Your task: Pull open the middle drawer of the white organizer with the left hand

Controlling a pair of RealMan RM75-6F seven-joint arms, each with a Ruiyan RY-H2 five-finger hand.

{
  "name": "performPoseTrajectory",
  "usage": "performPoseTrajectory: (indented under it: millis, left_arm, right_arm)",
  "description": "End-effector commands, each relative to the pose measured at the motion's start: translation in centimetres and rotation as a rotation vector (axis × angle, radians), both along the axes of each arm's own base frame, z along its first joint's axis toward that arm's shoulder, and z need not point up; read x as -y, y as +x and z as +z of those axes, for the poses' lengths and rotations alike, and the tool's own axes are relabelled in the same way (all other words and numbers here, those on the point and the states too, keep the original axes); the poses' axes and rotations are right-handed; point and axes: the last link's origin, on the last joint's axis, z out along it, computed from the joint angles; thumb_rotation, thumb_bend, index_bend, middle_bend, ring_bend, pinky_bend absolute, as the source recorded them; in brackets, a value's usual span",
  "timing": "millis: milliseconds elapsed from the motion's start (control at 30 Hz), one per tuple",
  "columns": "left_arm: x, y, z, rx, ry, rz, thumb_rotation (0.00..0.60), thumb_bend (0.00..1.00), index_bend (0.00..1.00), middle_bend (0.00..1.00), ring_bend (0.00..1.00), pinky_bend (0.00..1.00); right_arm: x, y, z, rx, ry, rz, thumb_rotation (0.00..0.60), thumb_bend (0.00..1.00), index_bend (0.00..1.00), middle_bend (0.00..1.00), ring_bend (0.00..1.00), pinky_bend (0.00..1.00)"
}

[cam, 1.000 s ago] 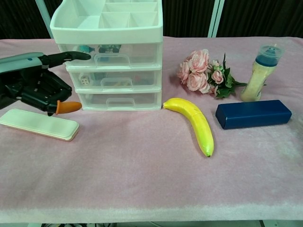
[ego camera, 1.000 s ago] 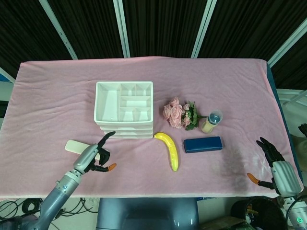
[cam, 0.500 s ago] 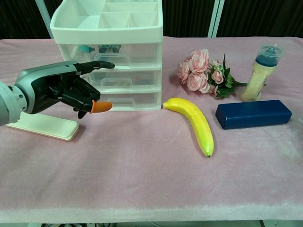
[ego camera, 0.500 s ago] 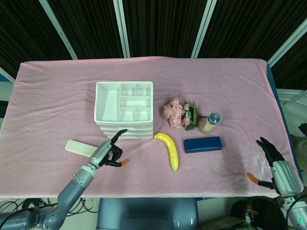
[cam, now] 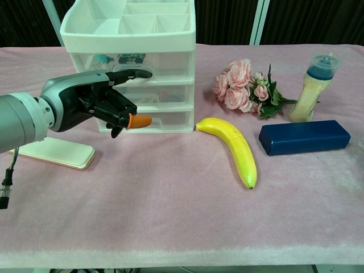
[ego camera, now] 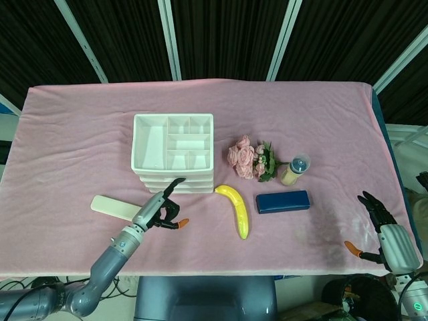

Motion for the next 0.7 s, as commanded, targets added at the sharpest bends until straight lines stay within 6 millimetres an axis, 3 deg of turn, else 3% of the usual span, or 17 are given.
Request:
performPoseTrajectory:
  millis: [33, 267, 700]
  left_arm:
    - [-0.14, 0.21, -0.16, 0.007, -0.005, 0.003, 0.6, 0.27, 0.0, 0.87, 0.8, 0.69]
    - [-0.4, 0.6, -0.55, 0.022, -0.01, 0.011, 0.6, 0.27, 0.01, 0.87, 0.8, 0.69]
    - [-0.19, 0.81, -0.77, 0.025, -0.019, 0.001, 0.6, 0.27, 0.15, 0.88, 0.8, 0.69]
  right_arm:
    - [0.0, 0.0, 0.01, 0.001, -0.001, 0.0, 0.6, 0.13, 0.0, 0.0, 0.01, 0.15]
    - [0.01, 0.0, 0.02, 0.002, -0.001, -0.001, 0.6, 0.13, 0.0, 0.0, 0.01, 0.15]
    - [0.01, 0.0, 0.02, 0.003, -0.001, -0.002, 0.6, 0.13, 0.0, 0.0, 0.01, 0.15]
